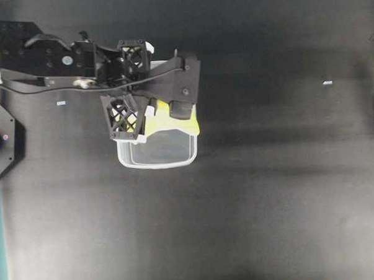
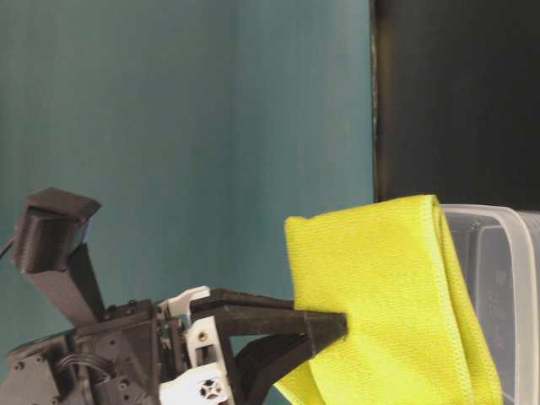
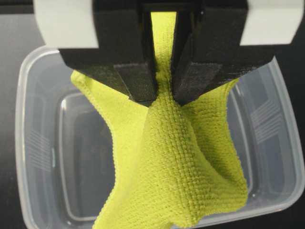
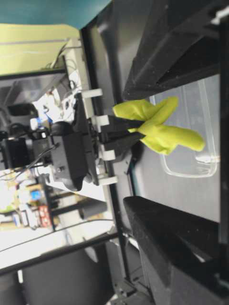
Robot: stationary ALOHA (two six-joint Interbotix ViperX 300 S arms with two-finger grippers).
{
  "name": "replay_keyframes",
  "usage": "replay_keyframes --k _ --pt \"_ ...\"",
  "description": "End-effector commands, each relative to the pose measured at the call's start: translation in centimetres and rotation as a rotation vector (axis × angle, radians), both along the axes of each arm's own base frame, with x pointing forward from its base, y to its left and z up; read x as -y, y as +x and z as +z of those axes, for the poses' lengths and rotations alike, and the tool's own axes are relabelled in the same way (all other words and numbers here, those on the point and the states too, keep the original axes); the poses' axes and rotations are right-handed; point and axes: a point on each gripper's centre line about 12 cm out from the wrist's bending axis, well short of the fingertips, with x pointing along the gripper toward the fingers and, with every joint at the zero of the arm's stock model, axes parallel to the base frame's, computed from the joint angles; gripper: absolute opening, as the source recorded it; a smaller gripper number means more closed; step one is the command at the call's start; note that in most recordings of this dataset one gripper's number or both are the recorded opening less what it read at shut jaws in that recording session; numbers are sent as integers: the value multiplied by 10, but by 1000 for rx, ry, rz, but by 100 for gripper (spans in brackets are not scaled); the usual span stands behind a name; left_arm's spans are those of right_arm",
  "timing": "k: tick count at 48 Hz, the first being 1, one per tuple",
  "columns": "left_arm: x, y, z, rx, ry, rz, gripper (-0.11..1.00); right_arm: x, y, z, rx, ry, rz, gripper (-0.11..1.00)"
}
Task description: Place the yellow towel into the container with the left arm.
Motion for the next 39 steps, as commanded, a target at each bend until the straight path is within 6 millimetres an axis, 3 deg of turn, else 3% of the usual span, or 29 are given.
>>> replay_keyframes --k 1,6,15,20,30,39 --pt "0 1 3 17 6 -3 7 0 2 3 3 4 0 79" --pt "-2 0 0 8 3 7 14 0 2 2 0 5 0 79" --pt "-4 -3 -4 -3 0 20 70 0 2 0 -3 5 -1 78" --pt "-7 -2 5 25 -3 35 89 0 2 -1 -6 8 1 78" --pt "-4 -18 57 168 -32 101 89 0 -1 -3 -3 6 -1 78" --pt "-1 -58 94 348 -54 130 88 0 -1 -6 -6 6 -1 78"
